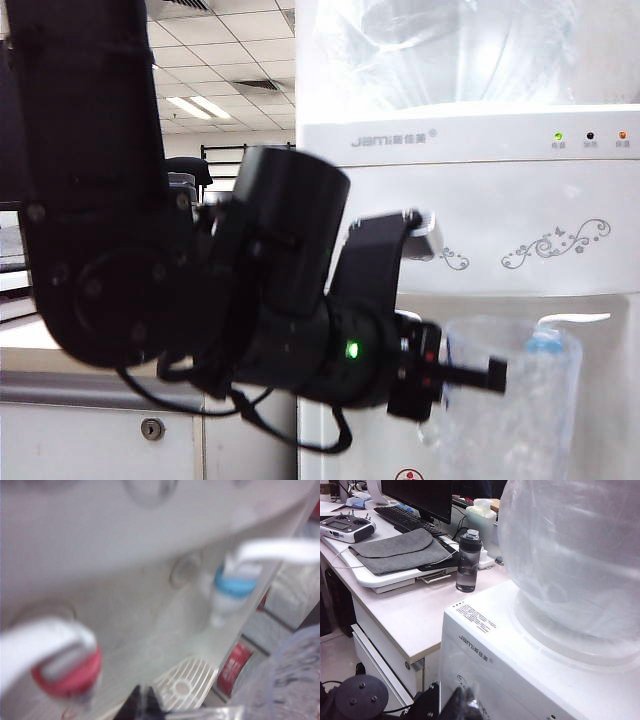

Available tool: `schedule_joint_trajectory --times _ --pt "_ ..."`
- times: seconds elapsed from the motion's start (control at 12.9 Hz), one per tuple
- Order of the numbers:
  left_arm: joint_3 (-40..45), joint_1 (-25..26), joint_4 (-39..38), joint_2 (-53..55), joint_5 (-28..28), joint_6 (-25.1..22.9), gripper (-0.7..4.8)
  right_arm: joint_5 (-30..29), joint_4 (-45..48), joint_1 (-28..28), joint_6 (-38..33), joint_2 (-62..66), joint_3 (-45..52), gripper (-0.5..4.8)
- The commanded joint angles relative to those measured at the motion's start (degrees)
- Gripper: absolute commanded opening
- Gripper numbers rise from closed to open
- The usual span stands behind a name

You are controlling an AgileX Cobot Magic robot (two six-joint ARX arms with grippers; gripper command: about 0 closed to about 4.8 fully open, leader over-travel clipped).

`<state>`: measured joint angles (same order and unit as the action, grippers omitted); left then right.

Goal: Pick up the plastic mug from the left desk, go to the cold water outlet of the water dispenser, press the vertical switch to get some water, then put the mug back on the desk.

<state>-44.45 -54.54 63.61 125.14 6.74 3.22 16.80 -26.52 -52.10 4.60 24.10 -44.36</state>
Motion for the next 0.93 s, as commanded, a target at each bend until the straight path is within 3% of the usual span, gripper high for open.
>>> schedule_joint_trajectory --times 0.08,0.31,0.54,0.93 --pt "-0.48 -0.57 3.76 1.79 1.01 -0.26 -0.05 0.0 0.59 -0.04 0.15 -0.11 -0.13 -0.01" --pt "-7.48 -1.79 7.48 9.7 5.27 -0.24 -0.05 -0.26 0.55 -0.07 0.13 -0.15 -0.13 -0.01" --pt "-12.39 -1.81 7.56 13.42 6.12 -0.26 -0.05 -0.42 0.48 -0.07 0.13 -0.2 -0.13 -0.01" --pt "-13.44 -2.05 6.12 16.17 6.82 -0.22 -0.05 -0.39 -1.6 -0.07 0.13 -0.46 -0.13 -0.01"
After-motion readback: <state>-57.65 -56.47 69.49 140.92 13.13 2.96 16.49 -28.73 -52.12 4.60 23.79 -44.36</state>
